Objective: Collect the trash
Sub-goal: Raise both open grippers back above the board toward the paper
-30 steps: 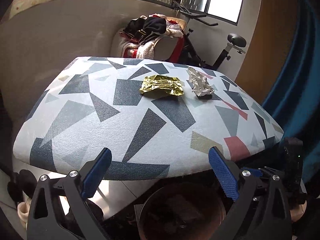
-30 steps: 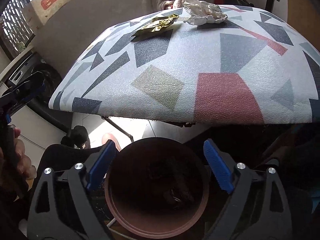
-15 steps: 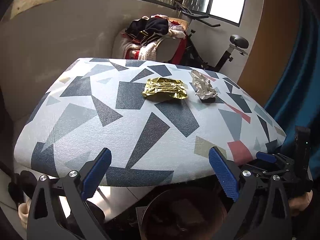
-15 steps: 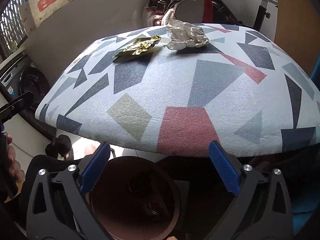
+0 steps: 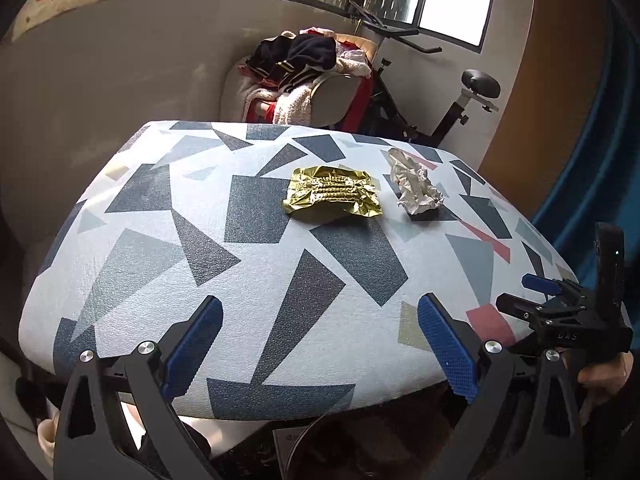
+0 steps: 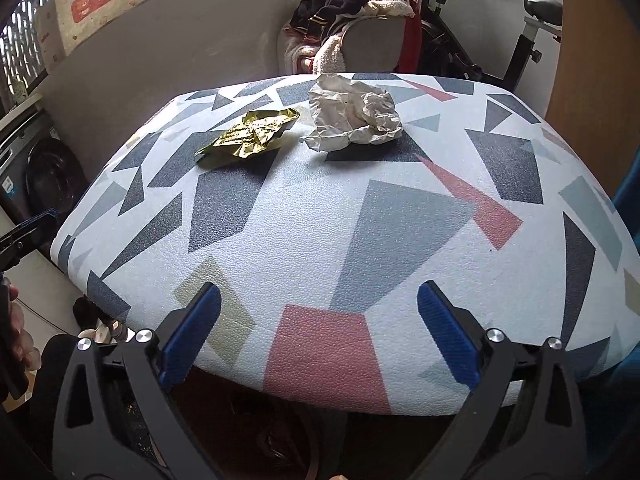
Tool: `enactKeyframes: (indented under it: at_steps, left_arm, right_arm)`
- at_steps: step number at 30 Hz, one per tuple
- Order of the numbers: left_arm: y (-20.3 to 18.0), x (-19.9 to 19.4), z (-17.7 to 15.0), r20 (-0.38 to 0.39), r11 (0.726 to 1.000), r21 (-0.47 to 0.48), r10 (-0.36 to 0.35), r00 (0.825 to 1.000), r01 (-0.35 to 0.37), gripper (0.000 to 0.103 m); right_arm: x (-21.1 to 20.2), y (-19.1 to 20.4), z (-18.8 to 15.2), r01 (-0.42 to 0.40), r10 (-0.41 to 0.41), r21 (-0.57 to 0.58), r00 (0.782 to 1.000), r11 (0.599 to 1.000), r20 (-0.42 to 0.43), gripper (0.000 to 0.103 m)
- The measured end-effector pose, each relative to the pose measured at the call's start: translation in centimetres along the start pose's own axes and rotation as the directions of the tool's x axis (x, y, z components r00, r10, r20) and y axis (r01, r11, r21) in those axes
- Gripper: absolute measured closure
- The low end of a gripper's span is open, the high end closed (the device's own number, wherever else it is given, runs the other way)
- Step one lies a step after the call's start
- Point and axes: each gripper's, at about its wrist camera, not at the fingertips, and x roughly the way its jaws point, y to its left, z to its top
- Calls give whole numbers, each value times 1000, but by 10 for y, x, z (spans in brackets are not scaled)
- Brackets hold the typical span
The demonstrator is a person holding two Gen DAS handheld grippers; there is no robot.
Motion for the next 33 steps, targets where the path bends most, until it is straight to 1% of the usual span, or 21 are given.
enactKeyframes:
  at_steps: [8, 14, 24, 33]
  left_arm:
    - [7, 24, 26, -6, 1000, 18, 1, 1000, -1, 8]
    - [16, 44, 40, -16, 1000, 26, 18, 1000, -17, 8]
    - [27, 76, 52, -35, 999, 48, 27, 999, -25, 7]
    - [31, 94, 56, -37, 997, 81, 16, 999, -13, 6]
  right_arm:
    - [24, -15, 54, 29, -28, -16, 999, 999, 21, 6]
    - [52, -22, 83, 59, -59, -57, 998, 997, 7, 6]
    - [88, -25, 106, 59, -62, -100, 998, 993, -26, 6]
    - [104, -29, 117, 60, -62, -97, 998, 993, -24, 6]
